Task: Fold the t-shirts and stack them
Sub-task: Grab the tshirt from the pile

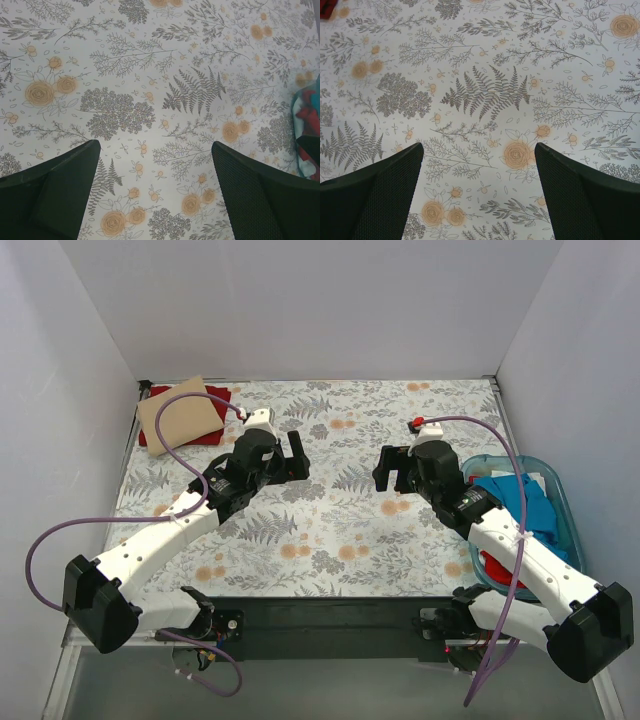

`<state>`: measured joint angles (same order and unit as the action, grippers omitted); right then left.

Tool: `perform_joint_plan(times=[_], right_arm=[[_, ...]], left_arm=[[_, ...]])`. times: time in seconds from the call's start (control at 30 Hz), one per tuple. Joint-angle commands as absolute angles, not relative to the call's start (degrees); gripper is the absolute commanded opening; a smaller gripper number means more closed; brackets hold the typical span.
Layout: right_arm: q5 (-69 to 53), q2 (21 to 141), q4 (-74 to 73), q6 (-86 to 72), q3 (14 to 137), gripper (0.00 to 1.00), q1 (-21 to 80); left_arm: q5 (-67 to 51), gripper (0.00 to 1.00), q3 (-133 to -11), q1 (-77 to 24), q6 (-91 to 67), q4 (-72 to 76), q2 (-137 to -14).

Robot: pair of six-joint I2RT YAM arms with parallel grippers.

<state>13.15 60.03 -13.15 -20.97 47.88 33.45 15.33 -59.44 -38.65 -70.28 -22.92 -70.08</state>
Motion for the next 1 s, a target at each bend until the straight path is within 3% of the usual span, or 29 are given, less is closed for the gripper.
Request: perform_joint_plan(times=[0.0, 0.33, 0.63, 0.73, 0.87, 0.97], right_arm=[[13.2, 58.6, -10.4, -20.9, 47.7, 0.98, 33.4], [11.5, 60.0, -13.0, -22.8, 48.9, 0.98, 33.4], [21.3, 64.2, -24.5, -24.6, 57.1, 0.98, 31.4], [23.6, 66.3, -30.3, -25.4, 60.5, 0.98, 25.1], [21.1, 67.7, -34.2, -27.5, 61.9, 0.98, 7.5], [26.9, 69.0, -38.4, -32.2, 62.3, 0.98, -1.3]], left_arm=[[14.9, 0.94, -61.2, -38.8, -69.3, -23.6, -69.9], [14.8, 0.94, -61.0, -38.8, -68.1, -25.6, -67.9], [12.7, 0.94, -59.5, -38.8, -66.6, -26.9, -65.7], [11.3, 0.94, -59.5, -38.8, -66.5, -27.8, -66.4], [8.1, 0.94, -58.8, -38.8, -66.4, -27.2, -66.7], [6.3, 0.94, -58.6, -38.8, -66.4, -26.4, -67.2]])
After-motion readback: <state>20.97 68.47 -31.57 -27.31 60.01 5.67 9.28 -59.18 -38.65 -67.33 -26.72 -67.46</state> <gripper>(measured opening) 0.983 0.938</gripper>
